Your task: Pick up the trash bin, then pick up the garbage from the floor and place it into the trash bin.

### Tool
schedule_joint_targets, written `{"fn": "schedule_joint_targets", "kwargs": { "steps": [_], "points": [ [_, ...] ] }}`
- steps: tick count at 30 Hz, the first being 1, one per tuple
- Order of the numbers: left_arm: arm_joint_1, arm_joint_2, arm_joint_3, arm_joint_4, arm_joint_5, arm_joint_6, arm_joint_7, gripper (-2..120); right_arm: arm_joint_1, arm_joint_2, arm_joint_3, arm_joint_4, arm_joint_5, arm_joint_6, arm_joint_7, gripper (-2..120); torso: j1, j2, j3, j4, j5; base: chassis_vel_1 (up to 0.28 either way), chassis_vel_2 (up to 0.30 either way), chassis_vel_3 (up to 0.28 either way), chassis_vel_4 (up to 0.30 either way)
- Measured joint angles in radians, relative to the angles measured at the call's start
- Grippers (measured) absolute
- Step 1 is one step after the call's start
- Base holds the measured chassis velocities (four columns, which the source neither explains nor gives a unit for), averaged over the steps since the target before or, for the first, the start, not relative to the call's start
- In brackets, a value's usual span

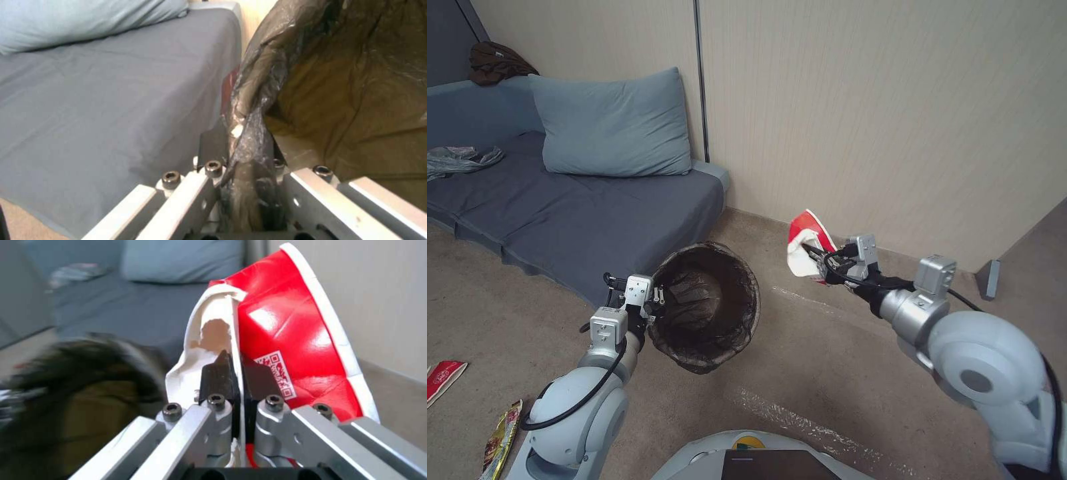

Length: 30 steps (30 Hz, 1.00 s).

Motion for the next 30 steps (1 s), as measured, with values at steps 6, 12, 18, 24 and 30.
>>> {"fn": "schedule_joint_targets", "kwargs": {
  "steps": [6, 12, 18, 24, 30],
  "points": [
    [-0.003, -0.001, 0.002, 0.016, 0.005, 0.0, 0.0, 0, 0.012, -0.06, 0.005, 0.001, 0.024, 0.016, -0.075, 0, 0.0, 0.0, 0.0, -0.0002, 0.0003, 0.0, 0.0, 0.0, 0.0],
    [-0.006, -0.001, 0.005, 0.02, 0.007, 0.0, 0.0, 0, 0.06, -0.142, -0.046, -0.003, 0.012, 0.056, -0.14, 0, 0.0, 0.0, 0.0, -0.0001, 0.0004, 0.0, 0.0, 0.0, 0.0],
    [-0.011, -0.008, 0.009, 0.029, 0.015, 0.0, 0.001, 0, 0.158, -0.232, -0.118, -0.006, 0.005, 0.081, -0.206, 0, 0.0, 0.0, 0.0, 0.0001, 0.0002, 0.0, 0.0, 0.0, 0.0],
    [-0.016, -0.024, 0.013, 0.035, 0.024, 0.0, 0.002, 0, 0.319, -0.221, -0.28, -0.009, 0.036, 0.094, -0.212, 0, 0.0, 0.0, 0.0, 0.0, 0.0004, 0.0, 0.0, 0.0, 0.0],
    [-0.019, -0.022, 0.009, 0.04, 0.026, 0.0, 0.003, 0, 0.409, -0.202, -0.417, -0.02, 0.036, 0.094, -0.212, 0, 0.0, 0.0, 0.0, -0.0001, 0.0001, 0.0, 0.0, 0.0, 0.0]
  ]
}}
